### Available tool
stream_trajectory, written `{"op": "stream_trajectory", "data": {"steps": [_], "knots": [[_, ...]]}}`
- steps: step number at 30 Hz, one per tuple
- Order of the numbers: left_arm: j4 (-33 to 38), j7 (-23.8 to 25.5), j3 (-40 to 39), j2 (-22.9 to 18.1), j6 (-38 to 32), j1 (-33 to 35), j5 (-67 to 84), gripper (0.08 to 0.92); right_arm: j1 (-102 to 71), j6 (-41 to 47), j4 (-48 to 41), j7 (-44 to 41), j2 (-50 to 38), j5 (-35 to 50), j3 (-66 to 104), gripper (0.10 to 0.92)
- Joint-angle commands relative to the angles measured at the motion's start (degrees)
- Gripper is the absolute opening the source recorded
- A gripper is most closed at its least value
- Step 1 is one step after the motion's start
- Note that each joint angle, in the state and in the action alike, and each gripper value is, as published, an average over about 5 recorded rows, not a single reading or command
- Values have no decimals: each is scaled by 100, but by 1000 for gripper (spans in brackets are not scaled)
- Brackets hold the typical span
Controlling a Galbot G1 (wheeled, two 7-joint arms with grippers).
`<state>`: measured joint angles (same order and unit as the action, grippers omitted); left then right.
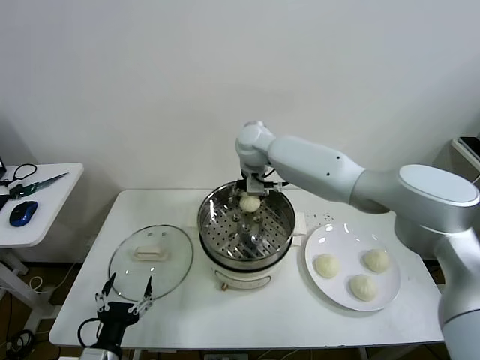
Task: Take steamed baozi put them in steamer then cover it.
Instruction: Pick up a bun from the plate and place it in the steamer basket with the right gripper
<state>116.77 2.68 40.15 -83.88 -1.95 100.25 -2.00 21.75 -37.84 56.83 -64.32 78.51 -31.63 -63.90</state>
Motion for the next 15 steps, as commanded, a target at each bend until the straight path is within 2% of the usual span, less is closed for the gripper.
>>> {"op": "stream_trajectory", "data": {"steps": [1, 9, 15], "knots": [[-10, 1, -3, 3, 4, -5, 3, 823, -209, -34, -85, 20, 111, -150, -18, 679], [-9, 0, -6, 4, 4, -8, 3, 823, -188, 13, -63, 86, 83, -155, 39, 811], [35, -1, 0, 19, 17, -2, 2, 823, 147, -109, 423, -50, -237, -36, 131, 822]]}}
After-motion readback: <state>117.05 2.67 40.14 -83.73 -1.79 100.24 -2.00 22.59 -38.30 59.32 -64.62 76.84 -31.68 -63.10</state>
